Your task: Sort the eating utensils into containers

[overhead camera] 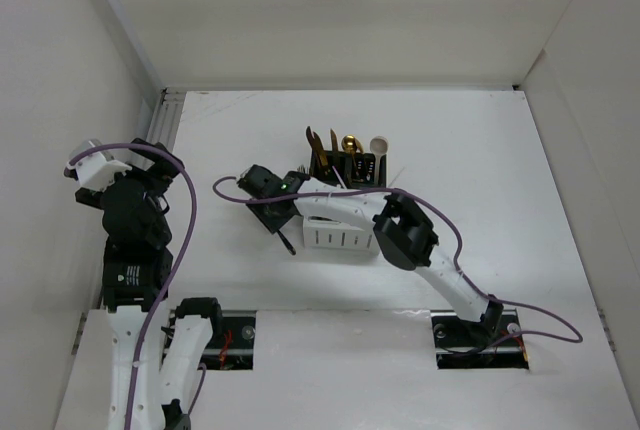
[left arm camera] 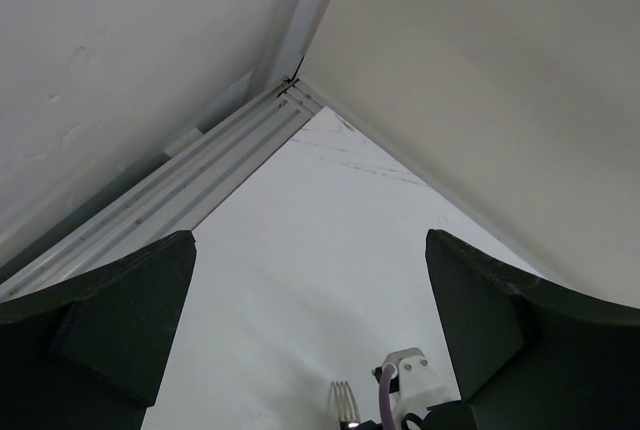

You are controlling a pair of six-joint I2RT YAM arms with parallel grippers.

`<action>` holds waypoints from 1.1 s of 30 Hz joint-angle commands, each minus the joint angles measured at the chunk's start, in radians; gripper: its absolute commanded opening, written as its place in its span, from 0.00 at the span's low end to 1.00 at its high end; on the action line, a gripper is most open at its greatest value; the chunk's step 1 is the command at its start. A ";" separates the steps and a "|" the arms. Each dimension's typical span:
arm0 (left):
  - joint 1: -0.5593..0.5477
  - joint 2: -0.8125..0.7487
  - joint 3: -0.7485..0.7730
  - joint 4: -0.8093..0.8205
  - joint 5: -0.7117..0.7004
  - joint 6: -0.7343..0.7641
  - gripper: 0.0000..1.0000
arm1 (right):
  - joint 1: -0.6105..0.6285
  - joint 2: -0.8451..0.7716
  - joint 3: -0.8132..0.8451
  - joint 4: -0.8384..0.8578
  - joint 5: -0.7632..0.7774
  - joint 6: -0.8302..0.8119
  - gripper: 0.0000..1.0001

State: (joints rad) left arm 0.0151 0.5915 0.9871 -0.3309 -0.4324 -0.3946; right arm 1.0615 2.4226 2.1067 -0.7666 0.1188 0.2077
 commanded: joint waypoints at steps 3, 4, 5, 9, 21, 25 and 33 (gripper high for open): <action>0.005 -0.009 -0.011 0.046 0.020 0.003 0.99 | 0.006 0.049 0.050 0.027 -0.008 -0.013 0.39; 0.005 -0.009 -0.011 0.046 0.020 0.003 0.99 | 0.006 0.058 0.050 0.027 -0.008 -0.013 0.39; 0.005 -0.009 -0.011 0.036 0.020 0.003 0.99 | 0.006 0.058 0.050 0.027 0.001 -0.013 0.39; 0.005 -0.009 -0.011 0.036 0.020 0.003 0.99 | 0.006 0.076 0.050 0.018 0.001 -0.004 0.34; 0.005 -0.009 -0.030 0.036 0.038 -0.007 0.99 | 0.038 -0.031 -0.126 -0.086 0.059 0.075 0.39; 0.005 -0.009 -0.039 0.036 0.058 -0.016 0.99 | 0.038 -0.054 -0.180 -0.051 0.035 0.085 0.31; 0.005 -0.009 -0.039 0.036 0.058 -0.016 0.99 | 0.038 0.032 -0.085 -0.039 0.036 0.085 0.18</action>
State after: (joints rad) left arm 0.0151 0.5911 0.9550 -0.3302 -0.3840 -0.4034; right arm 1.0939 2.3615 1.9965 -0.7589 0.1547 0.2813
